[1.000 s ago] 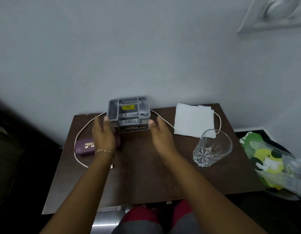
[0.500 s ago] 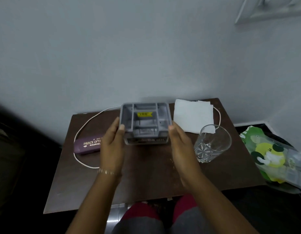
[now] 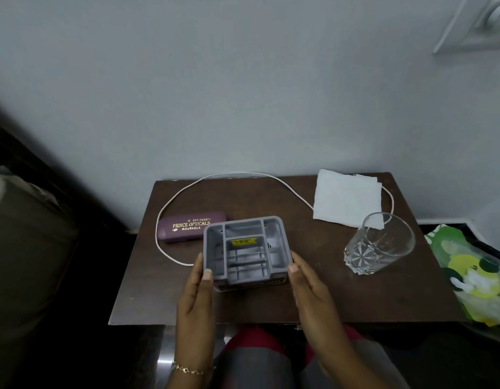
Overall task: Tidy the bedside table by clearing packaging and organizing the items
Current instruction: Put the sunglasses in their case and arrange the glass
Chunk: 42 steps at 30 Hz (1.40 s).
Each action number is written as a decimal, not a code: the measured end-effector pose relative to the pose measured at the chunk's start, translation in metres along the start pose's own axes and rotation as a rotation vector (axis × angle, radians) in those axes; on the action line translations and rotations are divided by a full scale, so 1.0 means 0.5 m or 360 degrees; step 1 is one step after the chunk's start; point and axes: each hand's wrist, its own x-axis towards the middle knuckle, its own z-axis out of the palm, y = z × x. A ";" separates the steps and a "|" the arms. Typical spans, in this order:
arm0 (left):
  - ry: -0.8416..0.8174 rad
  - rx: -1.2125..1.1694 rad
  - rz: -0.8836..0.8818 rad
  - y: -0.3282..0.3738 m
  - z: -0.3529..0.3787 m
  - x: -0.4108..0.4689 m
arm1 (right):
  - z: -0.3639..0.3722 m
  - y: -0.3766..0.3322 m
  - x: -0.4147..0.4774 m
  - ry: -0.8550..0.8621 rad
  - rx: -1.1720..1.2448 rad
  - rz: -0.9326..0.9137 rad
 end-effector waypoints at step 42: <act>-0.0836 0.0399 0.0120 -0.126 0.416 -0.068 | -0.330 0.090 0.058 0.0473 -0.0078 -0.0174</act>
